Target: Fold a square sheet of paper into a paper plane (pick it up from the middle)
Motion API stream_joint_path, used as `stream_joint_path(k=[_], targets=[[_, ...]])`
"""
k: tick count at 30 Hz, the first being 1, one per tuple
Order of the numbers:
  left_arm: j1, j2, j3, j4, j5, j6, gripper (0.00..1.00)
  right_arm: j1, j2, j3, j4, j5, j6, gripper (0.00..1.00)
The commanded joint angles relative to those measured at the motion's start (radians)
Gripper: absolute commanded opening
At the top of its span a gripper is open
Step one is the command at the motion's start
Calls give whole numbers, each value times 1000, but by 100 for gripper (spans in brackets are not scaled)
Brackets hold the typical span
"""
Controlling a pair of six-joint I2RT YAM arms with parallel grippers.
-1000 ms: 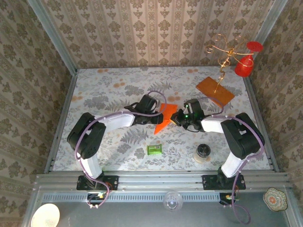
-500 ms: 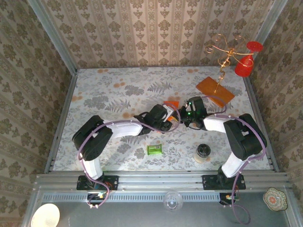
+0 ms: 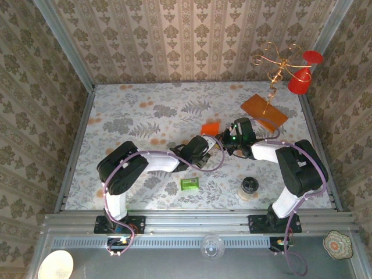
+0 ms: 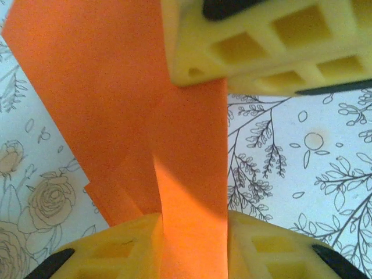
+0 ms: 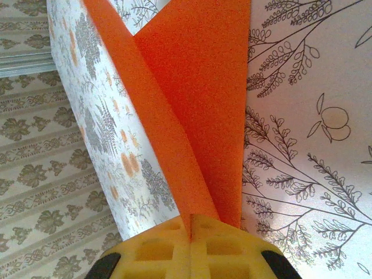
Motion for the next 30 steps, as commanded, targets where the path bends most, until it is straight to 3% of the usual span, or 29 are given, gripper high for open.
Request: stream_joint_path(k=[1, 15, 30], targets=[[-15, 11, -22, 53, -57, 37, 35, -6, -23, -7, 5, -19, 8, 6], [-31, -11, -78, 168, -120, 88, 41, -16, -19, -10, 0, -28, 12, 6], [-30, -6, -70, 173, -88, 100, 24, -16, -4, -12, -7, -33, 8, 9]])
